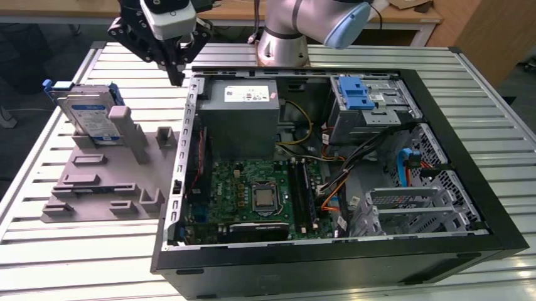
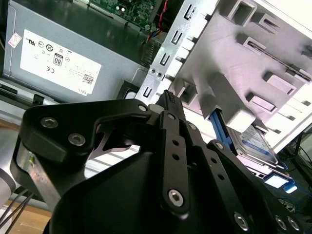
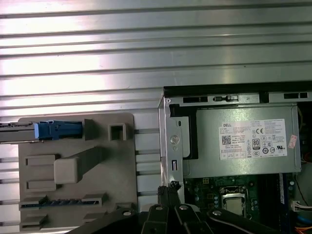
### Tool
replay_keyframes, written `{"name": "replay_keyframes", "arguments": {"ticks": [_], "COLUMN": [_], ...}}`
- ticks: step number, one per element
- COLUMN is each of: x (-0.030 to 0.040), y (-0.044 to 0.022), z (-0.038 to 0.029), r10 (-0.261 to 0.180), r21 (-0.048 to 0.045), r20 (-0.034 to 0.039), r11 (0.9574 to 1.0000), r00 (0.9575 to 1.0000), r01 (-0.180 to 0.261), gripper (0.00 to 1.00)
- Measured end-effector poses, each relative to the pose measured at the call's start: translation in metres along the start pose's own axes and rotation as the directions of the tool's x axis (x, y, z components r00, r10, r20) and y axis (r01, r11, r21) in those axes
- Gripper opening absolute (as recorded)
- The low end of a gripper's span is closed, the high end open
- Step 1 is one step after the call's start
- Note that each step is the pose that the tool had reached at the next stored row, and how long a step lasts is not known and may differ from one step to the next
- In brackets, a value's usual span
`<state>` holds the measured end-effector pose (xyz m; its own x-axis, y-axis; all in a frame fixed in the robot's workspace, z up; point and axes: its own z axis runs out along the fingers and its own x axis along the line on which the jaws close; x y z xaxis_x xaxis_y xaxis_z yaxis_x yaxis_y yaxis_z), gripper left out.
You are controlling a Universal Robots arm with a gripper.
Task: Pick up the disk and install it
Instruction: 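Reach for the disk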
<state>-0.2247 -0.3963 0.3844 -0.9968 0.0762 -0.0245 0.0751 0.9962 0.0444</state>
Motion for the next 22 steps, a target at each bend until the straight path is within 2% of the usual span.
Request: {"name": "replay_keyframes", "arguments": {"ticks": [22], "x": [0.0143], "y": [-0.0011], "z": [0.0006], "r10": [0.000], "r21": [0.0000], "r20": [0.0000], "r11": [1.0000], "r00": [1.0000], "r01": [0.000], "gripper": [0.11]}}
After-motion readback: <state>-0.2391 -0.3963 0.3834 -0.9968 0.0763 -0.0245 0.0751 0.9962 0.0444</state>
